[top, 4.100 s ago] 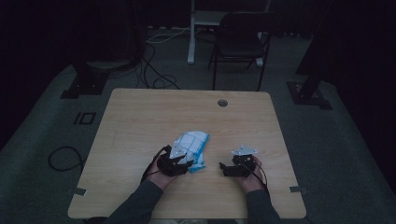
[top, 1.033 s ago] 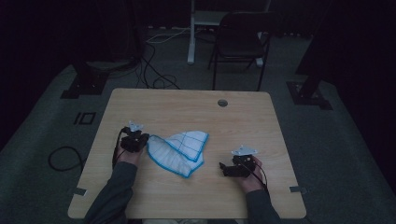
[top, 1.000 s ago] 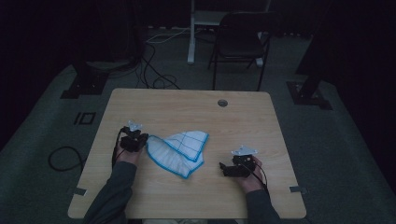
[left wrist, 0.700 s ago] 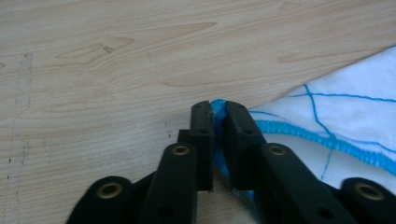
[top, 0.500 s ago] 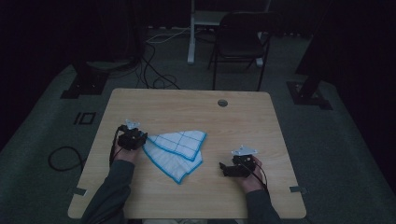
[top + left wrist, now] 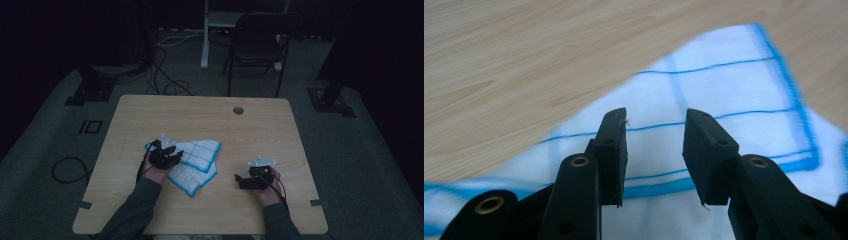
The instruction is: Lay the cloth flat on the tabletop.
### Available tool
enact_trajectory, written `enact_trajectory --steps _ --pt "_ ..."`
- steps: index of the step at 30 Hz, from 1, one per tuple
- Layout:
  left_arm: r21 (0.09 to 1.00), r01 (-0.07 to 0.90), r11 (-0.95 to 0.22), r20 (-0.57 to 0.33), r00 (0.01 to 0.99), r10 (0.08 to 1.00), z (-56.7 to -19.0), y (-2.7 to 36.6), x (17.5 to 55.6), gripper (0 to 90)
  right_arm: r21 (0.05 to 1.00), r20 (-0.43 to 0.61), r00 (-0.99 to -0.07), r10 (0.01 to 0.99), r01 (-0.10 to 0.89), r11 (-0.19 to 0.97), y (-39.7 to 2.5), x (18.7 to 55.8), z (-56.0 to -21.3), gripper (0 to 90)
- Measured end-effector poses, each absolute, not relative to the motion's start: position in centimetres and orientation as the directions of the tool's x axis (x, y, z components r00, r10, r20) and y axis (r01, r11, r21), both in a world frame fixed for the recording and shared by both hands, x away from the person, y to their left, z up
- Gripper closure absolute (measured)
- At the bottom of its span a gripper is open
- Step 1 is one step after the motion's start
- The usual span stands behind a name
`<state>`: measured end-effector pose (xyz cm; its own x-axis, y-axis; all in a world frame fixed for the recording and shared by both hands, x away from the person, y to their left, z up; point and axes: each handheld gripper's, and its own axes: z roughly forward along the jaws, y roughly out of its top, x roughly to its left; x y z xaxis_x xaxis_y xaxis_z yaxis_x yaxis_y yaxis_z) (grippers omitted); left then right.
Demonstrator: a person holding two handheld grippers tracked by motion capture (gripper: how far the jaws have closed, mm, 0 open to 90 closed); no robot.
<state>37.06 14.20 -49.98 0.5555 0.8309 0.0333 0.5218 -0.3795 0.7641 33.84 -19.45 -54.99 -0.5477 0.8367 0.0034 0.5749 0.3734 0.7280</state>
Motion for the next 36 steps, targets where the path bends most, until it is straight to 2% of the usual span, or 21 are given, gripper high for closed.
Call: enact_trajectory --steps 16,25,30,36 --pt "0.722 0.461 -0.516 0.04 0.717 0.696 -52.1 7.9 35.8 58.0 0.728 0.003 -0.548 0.837 0.575 0.374 -19.5 33.8 -55.0 14.4" --pt "0.691 0.442 -0.572 0.086 0.736 0.672 -53.4 6.2 35.5 53.9 0.728 0.003 -0.548 0.836 0.574 0.374 -19.5 33.8 -55.0 14.4" --pt "0.686 0.454 -0.568 0.096 0.718 0.689 -53.4 6.2 35.7 63.6 0.728 0.002 -0.548 0.836 0.574 0.375 -19.5 33.8 -55.0 14.4" --pt "0.681 0.443 -0.583 0.126 0.714 0.689 -52.6 6.5 36.1 83.9 0.728 0.003 -0.548 0.836 0.574 0.374 -19.5 33.8 -55.0 14.4"
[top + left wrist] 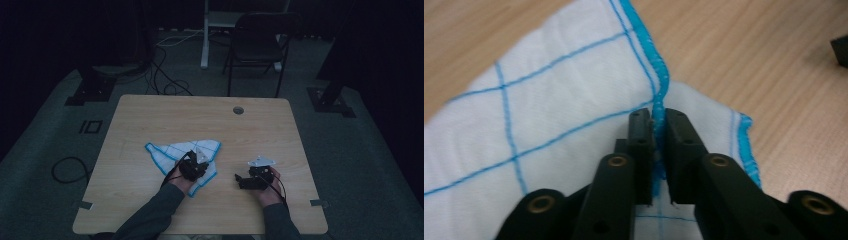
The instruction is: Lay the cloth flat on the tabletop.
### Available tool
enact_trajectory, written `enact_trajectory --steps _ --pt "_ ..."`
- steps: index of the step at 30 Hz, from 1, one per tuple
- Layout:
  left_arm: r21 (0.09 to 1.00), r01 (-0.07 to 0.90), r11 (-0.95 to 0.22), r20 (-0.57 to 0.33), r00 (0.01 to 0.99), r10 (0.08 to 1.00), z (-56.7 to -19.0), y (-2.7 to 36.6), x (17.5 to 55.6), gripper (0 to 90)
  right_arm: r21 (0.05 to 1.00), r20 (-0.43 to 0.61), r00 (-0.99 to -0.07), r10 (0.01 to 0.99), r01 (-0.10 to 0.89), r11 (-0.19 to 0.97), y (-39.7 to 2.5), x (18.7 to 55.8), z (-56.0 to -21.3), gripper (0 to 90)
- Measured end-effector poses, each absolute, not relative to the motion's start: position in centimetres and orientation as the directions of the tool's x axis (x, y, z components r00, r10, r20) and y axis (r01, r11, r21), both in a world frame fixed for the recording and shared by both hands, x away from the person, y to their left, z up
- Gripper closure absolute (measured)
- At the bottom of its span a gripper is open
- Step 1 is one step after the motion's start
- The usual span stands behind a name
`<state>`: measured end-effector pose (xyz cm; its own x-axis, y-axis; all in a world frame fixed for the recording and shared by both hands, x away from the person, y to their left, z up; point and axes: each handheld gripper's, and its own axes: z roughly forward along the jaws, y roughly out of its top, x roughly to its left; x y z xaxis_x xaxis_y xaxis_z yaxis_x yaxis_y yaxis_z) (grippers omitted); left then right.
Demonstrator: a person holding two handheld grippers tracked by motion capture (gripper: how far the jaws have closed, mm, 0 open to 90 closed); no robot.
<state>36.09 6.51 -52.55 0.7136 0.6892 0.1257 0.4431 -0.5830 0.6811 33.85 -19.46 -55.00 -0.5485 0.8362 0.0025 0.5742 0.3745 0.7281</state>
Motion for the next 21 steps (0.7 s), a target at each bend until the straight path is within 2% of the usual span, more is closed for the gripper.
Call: enact_trajectory --steps 12,21 --pt "0.717 0.464 -0.52 0.139 0.636 0.759 -49.9 9.3 38.9 85.6 0.728 0.004 -0.547 0.837 0.575 0.372 -19.4 33.8 -55.0 14.4" --pt "0.734 0.494 -0.466 0.14 0.561 0.816 -47.7 12.8 42.9 85.0 0.728 0.003 -0.547 0.837 0.576 0.373 -19.5 33.8 -55.0 14.3"
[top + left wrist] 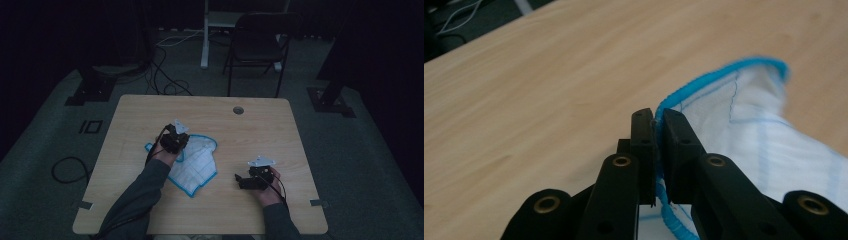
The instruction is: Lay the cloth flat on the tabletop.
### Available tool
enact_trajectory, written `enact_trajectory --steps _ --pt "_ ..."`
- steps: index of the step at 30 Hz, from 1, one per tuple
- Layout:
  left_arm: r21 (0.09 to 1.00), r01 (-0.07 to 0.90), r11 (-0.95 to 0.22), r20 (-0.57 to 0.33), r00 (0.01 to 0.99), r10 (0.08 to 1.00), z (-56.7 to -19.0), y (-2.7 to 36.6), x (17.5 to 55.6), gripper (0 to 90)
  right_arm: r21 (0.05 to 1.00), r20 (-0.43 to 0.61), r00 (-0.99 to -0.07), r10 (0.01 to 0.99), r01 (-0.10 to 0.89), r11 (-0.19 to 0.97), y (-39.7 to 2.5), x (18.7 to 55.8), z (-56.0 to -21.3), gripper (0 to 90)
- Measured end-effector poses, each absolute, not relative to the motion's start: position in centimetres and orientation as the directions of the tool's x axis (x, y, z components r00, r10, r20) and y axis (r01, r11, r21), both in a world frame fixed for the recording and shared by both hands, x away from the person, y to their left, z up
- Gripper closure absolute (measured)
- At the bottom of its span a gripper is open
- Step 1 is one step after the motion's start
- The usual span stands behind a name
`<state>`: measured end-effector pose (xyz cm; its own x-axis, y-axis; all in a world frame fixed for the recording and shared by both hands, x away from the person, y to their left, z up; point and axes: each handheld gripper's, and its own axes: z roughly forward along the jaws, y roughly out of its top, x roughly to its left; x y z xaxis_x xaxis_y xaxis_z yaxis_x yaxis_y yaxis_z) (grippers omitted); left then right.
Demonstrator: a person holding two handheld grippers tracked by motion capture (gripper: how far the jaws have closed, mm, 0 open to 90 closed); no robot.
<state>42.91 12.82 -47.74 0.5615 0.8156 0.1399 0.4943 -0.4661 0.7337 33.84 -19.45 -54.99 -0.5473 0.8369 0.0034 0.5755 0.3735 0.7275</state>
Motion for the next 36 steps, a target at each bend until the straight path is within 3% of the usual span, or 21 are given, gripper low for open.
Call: enact_trajectory --steps 8,25,31,36 --pt "0.739 0.562 -0.373 0.096 0.46 0.883 -47.5 16.5 45.4 85.1 0.728 0.003 -0.547 0.837 0.575 0.374 -19.5 33.8 -55.0 14.4" --pt "0.682 0.697 -0.222 0.049 0.26 0.964 -50.0 26.5 44.7 85.1 0.728 0.004 -0.545 0.838 0.576 0.372 -19.4 33.8 -55.0 15.4" --pt "0.661 0.722 -0.202 0.04 0.235 0.971 -51.0 28.0 44.1 85.0 0.731 -0.001 -0.55 0.835 0.569 0.376 -18.5 33.6 -54.5 42.4" --pt "0.66 0.724 -0.202 0.039 0.236 0.971 -51.1 28.0 44.0 85.0 0.744 -0.009 -0.581 0.814 0.54 0.393 -16.1 33.8 -54.2 48.7"
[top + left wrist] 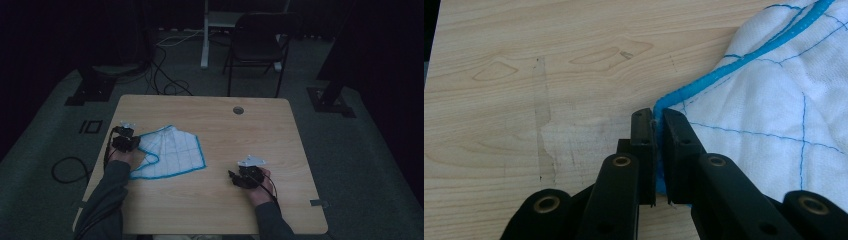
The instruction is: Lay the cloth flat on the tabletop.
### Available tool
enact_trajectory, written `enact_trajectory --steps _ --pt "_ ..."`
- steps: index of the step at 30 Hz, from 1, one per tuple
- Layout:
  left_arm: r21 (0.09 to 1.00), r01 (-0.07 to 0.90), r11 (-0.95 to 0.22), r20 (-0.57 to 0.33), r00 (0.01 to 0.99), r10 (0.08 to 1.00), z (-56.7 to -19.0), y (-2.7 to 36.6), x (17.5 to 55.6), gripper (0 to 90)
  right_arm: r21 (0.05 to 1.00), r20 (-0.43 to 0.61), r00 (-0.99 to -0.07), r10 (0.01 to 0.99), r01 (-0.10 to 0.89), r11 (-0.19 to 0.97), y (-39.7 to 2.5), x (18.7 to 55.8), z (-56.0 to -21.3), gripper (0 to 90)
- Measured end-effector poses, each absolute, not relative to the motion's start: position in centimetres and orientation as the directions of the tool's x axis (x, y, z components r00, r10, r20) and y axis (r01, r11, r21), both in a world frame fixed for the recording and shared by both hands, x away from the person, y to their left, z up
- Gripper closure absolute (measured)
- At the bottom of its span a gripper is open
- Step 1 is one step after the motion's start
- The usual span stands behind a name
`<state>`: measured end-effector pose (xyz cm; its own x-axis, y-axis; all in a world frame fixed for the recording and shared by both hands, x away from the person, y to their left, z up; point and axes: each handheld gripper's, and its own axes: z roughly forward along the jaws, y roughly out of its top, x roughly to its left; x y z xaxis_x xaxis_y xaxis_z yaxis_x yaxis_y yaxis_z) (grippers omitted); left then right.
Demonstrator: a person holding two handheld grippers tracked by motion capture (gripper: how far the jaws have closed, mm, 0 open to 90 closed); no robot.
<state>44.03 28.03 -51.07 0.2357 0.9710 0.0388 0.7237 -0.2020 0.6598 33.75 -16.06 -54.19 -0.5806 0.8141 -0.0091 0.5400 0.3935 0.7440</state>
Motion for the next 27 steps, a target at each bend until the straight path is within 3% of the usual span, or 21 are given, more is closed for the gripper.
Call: enact_trajectory --steps 7,13,22,23,27 --pt "0.658 0.723 -0.209 0.045 0.24 0.97 -51.0 27.8 44.0 85.1 0.763 0.035 -0.615 0.787 0.525 0.376 -11.7 35.3 -53.7 49.5" --pt "0.657 0.724 -0.209 0.042 0.242 0.969 -51.2 27.8 44.0 85.1 0.779 0.056 -0.651 0.757 0.503 0.375 -8.4 36.3 -53.3 59.5" --pt "0.66 0.724 -0.201 0.035 0.238 0.971 -51.2 27.9 44.0 85.1 0.741 0.046 -0.675 0.736 0.518 0.428 -4.9 37.6 -54.1 58.4" --pt "0.66 0.724 -0.202 0.035 0.238 0.971 -51.2 27.9 44.0 85.1 0.74 0.029 -0.672 0.74 0.512 0.436 -4.7 37.6 -54.2 60.6" --pt "0.659 0.725 -0.198 0.034 0.235 0.971 -51.1 28.1 44.0 85.3 0.725 0.019 -0.675 0.738 0.518 0.455 -5.0 37.7 -54.0 85.1"
